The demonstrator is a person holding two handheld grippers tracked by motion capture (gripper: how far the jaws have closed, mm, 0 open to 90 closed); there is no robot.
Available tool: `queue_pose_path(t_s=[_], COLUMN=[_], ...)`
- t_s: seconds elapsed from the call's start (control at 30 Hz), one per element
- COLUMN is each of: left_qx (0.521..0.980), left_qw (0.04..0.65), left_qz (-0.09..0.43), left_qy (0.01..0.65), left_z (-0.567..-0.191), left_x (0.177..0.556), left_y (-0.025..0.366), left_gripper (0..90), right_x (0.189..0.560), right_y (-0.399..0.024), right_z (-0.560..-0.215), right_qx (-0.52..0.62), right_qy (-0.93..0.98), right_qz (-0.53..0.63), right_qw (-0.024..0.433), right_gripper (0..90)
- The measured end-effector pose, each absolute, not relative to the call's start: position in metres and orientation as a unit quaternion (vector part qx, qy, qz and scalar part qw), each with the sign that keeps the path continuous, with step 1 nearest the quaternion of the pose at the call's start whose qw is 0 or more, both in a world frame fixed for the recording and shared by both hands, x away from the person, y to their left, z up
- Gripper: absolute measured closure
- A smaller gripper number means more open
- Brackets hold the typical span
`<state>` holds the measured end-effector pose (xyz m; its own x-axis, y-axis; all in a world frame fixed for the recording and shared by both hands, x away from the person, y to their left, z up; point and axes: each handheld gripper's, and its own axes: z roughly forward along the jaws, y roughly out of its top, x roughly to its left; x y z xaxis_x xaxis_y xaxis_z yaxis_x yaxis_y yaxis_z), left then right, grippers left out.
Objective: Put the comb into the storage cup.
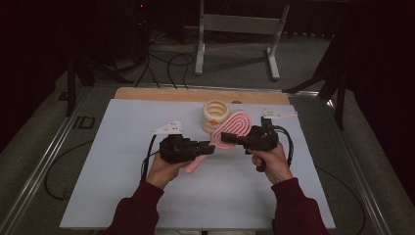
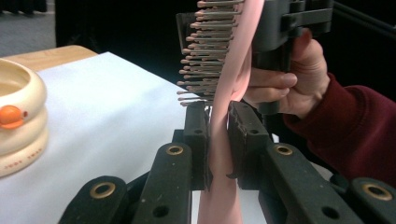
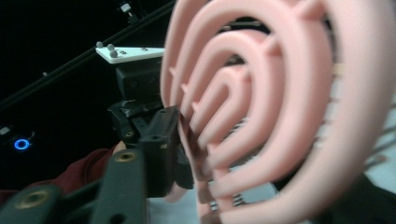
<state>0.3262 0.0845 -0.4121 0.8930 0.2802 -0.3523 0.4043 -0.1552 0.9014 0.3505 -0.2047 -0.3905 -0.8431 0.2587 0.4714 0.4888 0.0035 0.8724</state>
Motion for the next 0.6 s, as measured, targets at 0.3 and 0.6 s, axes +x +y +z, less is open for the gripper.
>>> queue_pose_path(t_s=[0.3,0.6], left_qx=[0.763,0.773], left_qw=[0.607,0.596], left_qz=[-0.06,-0.025], left_qy=[0.216,0.215], left_z=[-0.4128,-0.4103], left_x=[0.3265,0.3211], left_y=[0.0831,0.0813], left_gripper=[74.5,69.1], right_x=[0.3478,0.345], right_y=[-0.2029,-0.2001], right_z=[-0.3897,-0.3889], right_qx=[-0.254,-0.257], right_qy=[-0.694,-0.699], right_qz=[-0.667,-0.662], right_qw=[0.096,0.085], right_gripper=[63.3,63.9])
